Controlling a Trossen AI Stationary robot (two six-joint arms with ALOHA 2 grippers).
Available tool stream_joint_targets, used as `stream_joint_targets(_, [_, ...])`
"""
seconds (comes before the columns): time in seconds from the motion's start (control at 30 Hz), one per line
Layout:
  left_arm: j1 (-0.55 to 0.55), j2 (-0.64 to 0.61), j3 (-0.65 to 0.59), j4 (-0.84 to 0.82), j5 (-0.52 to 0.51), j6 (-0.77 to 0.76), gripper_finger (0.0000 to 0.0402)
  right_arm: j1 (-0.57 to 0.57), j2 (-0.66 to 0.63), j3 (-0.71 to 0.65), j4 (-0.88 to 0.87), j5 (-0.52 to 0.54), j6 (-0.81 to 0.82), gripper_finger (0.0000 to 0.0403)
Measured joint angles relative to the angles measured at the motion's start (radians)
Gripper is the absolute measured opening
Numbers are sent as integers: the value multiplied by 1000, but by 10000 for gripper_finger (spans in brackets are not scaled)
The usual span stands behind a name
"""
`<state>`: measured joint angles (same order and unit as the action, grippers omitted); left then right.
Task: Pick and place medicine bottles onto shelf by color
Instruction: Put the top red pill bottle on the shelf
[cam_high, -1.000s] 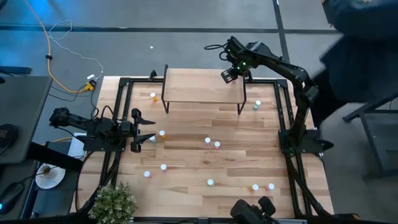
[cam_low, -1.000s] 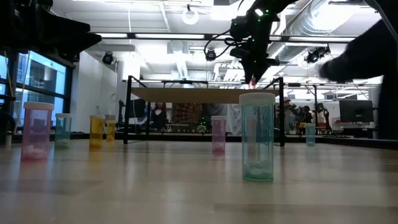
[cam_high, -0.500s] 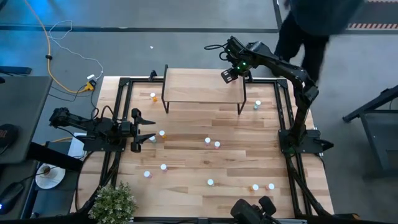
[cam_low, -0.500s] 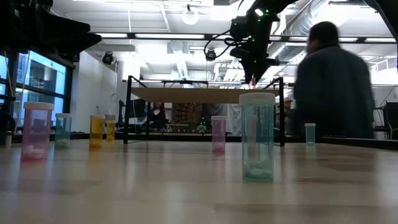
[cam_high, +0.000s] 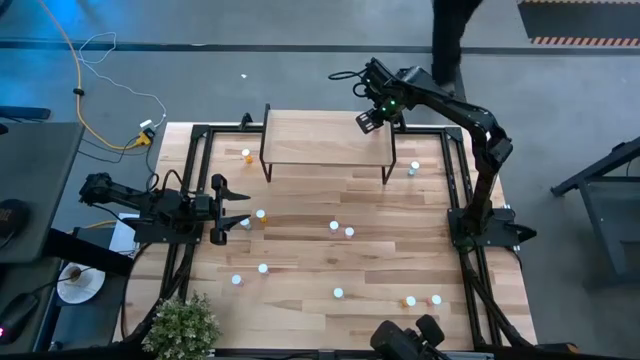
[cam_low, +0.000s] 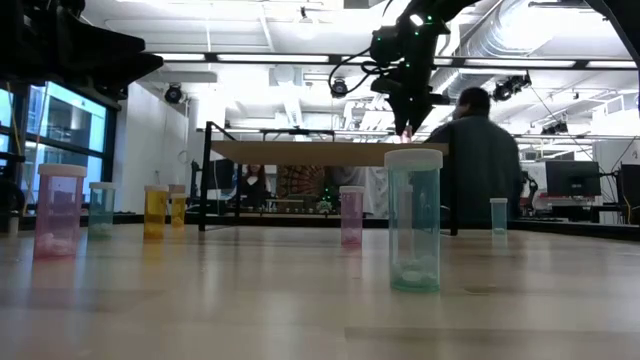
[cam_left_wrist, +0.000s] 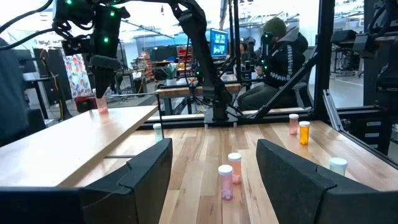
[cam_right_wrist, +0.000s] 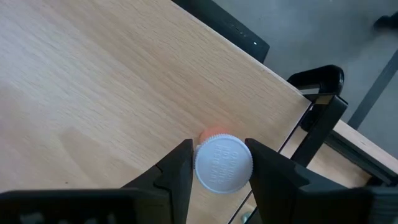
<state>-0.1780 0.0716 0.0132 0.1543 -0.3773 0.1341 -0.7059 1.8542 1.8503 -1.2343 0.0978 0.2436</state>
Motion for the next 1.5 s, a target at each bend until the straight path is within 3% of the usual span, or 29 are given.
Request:
stream_joint_targets(1.3, [0,0,0,0,0,0,225,0,0,0,-4,22,-9,136])
stream_joint_targets(1.5, [0,0,0,0,0,0,225,0,0,0,-3,26,1,163])
